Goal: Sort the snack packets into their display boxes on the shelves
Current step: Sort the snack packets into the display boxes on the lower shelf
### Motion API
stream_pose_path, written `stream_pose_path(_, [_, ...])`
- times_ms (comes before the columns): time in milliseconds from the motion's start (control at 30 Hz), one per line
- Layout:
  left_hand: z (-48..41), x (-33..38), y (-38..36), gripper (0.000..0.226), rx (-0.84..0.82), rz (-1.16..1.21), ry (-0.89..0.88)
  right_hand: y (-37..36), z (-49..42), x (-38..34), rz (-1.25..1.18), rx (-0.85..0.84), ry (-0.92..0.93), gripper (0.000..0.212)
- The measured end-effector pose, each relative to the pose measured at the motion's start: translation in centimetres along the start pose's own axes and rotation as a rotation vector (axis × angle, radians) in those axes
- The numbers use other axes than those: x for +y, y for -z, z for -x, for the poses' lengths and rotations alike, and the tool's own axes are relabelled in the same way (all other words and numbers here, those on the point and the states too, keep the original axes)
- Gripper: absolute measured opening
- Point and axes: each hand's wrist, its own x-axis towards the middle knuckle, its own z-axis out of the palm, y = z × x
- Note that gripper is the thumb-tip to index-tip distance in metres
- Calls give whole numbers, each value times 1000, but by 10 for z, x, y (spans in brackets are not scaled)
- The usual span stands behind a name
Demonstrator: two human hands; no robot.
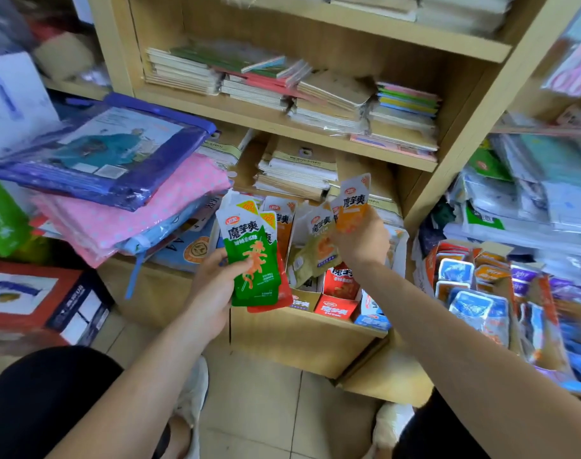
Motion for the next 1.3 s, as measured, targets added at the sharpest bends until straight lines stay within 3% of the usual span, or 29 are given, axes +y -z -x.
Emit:
stream_pose_path(133, [-2,-2,0,25,-19,-16,2,-1,1,0,-27,2,62,25])
stream_pose_path(267, [-2,-2,-1,25,-52,9,12,4,1,8,-246,-22,33,16])
stream_pose_path(467, [2,-1,-10,32,-200,85,45,40,24,29,-772,-121,-143,8])
stream_pose_path(600, [0,-5,-13,37,-217,144,60,51,38,38,-909,-107,-254,9])
stream_pose_path(800, [-2,-3,-10,34,-196,244,99,48,28,33,-589,-20,-84,7])
stream_pose_path(1000, [-3,-8,-16,29,-226,292,150,48,29,68,-435,42,-29,17])
stream_pose_path(1133, [-3,-11,-21,26,-221,289,148,26,49,88,-132,98,155,32])
stream_pose_path(1233, [-3,-11,-22,28,-224,297,146,10,55,87,-126,99,256,40])
stream_pose_path(1300, [-2,-12,-22,30,-227,305,144,10,53,80,-133,55,215,42])
